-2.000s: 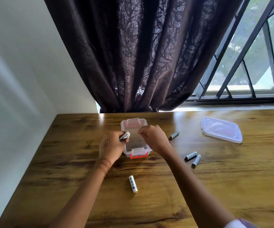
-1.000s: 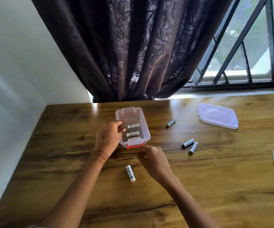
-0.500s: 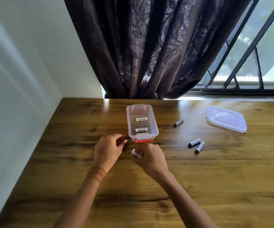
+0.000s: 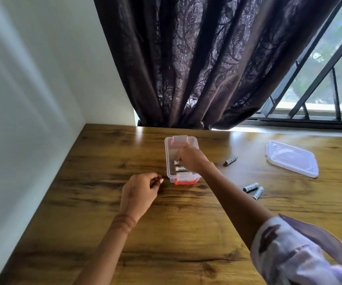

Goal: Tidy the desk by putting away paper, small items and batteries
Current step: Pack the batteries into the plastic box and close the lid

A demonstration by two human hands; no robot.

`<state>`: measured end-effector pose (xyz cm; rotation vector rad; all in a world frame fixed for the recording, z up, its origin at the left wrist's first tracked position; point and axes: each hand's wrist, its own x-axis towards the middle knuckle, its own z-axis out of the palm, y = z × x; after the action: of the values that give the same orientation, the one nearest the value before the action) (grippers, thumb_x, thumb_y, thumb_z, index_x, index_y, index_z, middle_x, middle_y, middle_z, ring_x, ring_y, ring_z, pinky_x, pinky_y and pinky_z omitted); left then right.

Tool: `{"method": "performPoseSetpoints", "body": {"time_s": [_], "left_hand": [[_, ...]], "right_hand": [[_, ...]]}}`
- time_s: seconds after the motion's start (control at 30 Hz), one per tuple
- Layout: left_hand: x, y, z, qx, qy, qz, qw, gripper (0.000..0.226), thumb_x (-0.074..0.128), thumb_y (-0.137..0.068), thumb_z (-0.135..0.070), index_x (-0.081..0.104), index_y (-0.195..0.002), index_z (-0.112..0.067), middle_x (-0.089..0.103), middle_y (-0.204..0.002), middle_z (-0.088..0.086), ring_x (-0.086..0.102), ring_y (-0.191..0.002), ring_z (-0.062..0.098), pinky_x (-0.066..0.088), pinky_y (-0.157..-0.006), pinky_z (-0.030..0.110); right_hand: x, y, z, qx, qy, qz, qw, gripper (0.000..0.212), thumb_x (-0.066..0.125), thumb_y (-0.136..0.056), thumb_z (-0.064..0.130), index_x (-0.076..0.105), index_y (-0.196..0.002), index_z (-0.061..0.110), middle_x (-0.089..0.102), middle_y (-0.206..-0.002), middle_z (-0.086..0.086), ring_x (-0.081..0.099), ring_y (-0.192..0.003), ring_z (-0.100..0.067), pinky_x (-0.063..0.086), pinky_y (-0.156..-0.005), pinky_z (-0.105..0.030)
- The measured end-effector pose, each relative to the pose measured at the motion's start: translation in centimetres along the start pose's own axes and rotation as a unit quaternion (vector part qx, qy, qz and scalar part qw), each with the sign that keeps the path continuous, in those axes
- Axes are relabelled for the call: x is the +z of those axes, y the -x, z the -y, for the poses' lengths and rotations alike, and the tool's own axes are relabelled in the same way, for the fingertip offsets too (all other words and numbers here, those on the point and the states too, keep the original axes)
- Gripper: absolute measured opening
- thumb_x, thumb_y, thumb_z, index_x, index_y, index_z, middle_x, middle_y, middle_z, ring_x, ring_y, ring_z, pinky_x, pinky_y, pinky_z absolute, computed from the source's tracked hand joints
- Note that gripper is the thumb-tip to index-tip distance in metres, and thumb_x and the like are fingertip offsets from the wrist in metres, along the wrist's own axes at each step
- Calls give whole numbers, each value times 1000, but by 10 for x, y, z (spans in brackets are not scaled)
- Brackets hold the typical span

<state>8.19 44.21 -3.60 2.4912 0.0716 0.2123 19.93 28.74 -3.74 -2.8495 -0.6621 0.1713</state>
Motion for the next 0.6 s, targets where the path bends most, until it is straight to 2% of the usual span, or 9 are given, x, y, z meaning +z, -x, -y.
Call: {"method": "performPoseSetpoints", "body": {"time_s": [0.13, 0.27, 0.43, 0.53, 0.6], "left_hand": [[0, -3, -7, 5, -8, -12, 1000, 23, 62, -86, -29, 69, -107, -20, 73, -92, -1, 60, -67, 9, 39, -54, 16], [7, -4, -24, 35, 5, -16, 999, 21, 63, -85, -25, 70, -104, -19, 74, -92, 1, 66, -74, 19, 50, -63, 27], [26, -8, -56, 83, 28, -16, 996, 21, 65, -83, -22, 71, -101, -14, 74, -93, 7, 68, -84, 25, 56, -71, 36], [41, -9, -80, 114, 42, -8, 993, 19, 64, -84, -21, 72, -100, -13, 74, -94, 6, 68, -84, 23, 55, -72, 32], [56, -12, -95, 130, 52, 9, 990, 18, 63, -85, -22, 72, -99, -15, 74, -93, 4, 67, -85, 20, 53, -73, 28]], "right_hand": [[-1, 8, -3, 8, -3, -52, 999, 16, 52, -91, 6, 64, -101, 1, 67, -98, -12, 66, -87, -25, 56, -77, -34], [-10, 28, -16, 63, -84, -136, 985, 19, 53, -89, 9, 68, -100, 8, 70, -96, -7, 66, -78, -20, 56, -69, -30], [-22, 82, -51, 103, -106, -188, 971, 14, 59, -81, 4, 71, -88, 5, 69, -91, -13, 63, -82, -33, 53, -68, -41], [-19, 123, -78, 213, -141, -208, 944, 11, 62, -84, 10, 70, -92, 9, 69, -95, -10, 64, -81, -31, 52, -70, -38], [-11, 147, -95, 317, -161, -221, 908, 18, 64, -85, 23, 67, -92, 6, 68, -95, -14, 64, -83, -34, 50, -70, -37]]}}
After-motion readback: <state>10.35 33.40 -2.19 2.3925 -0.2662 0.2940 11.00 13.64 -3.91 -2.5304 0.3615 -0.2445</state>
